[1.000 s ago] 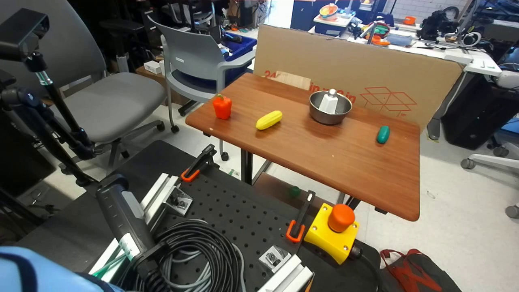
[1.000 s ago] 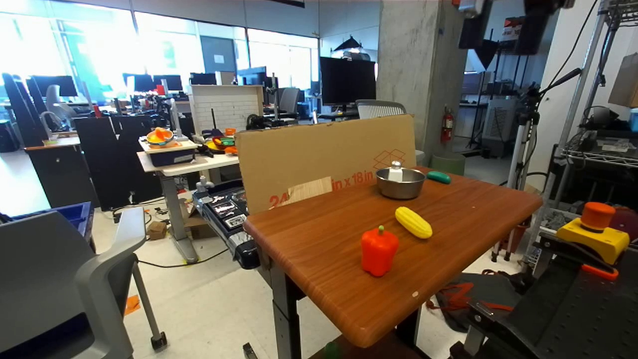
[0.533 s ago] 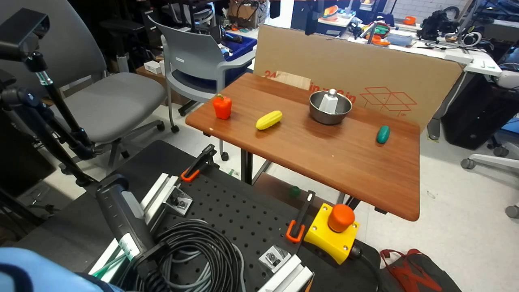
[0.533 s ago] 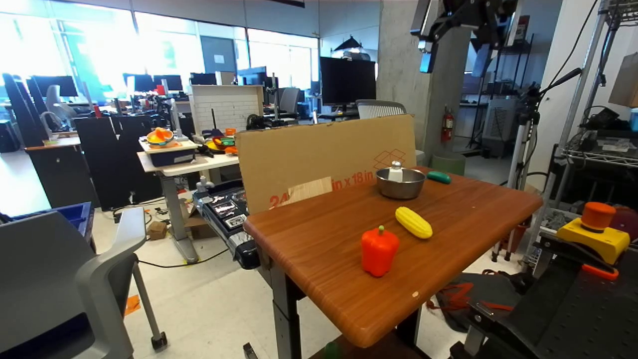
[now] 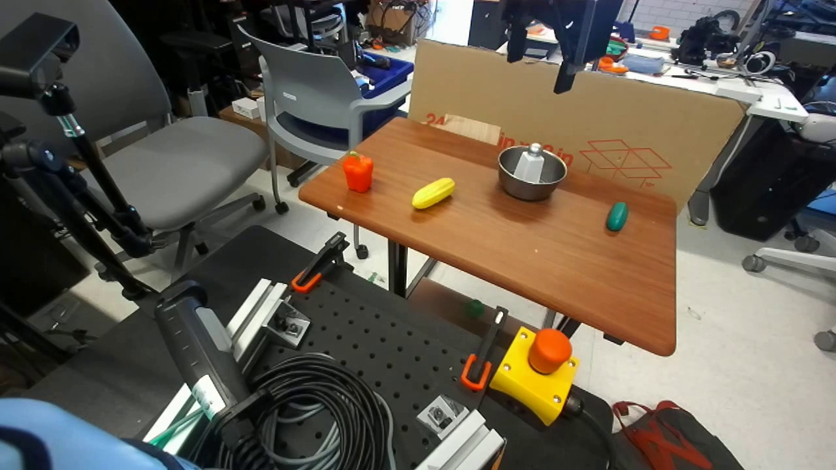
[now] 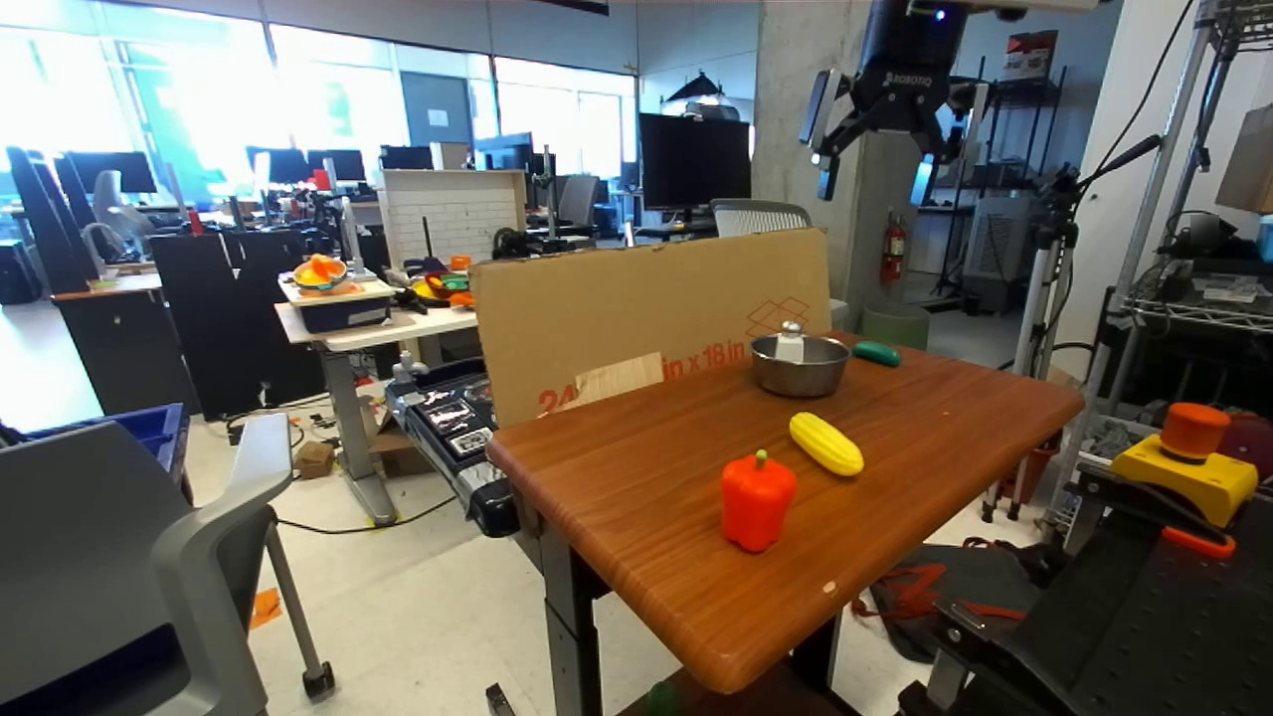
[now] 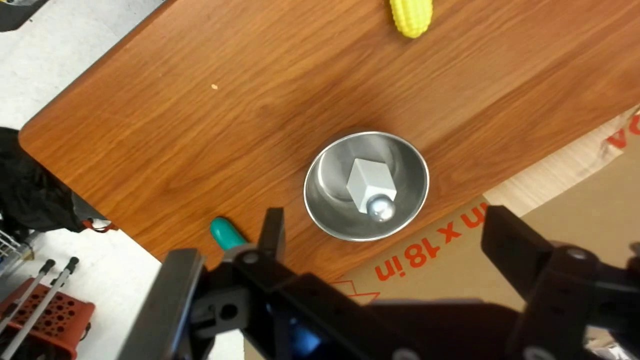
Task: Pick up the salt cellar and put it on the table
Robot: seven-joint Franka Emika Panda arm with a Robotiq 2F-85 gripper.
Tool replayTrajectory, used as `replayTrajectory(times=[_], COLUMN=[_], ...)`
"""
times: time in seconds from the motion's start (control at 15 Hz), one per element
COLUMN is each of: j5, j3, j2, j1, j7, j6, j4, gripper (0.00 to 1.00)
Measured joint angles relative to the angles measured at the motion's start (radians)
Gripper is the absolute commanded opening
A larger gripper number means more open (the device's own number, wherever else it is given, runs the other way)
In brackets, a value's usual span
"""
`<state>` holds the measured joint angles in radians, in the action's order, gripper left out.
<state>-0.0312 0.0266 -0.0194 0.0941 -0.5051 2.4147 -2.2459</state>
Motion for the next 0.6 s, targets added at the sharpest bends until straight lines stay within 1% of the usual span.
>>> replayTrajectory(times=[0.27, 0.6], j5=[-0.001, -0.001], j3=[-0.032, -0.075], j2=[-0.122, -0.248], j1=[-0.01, -0.049], j7=[-0.081, -0.155], j6=[0.032, 0.047], j4=[0.066, 0.158], gripper=[1.0, 1.0])
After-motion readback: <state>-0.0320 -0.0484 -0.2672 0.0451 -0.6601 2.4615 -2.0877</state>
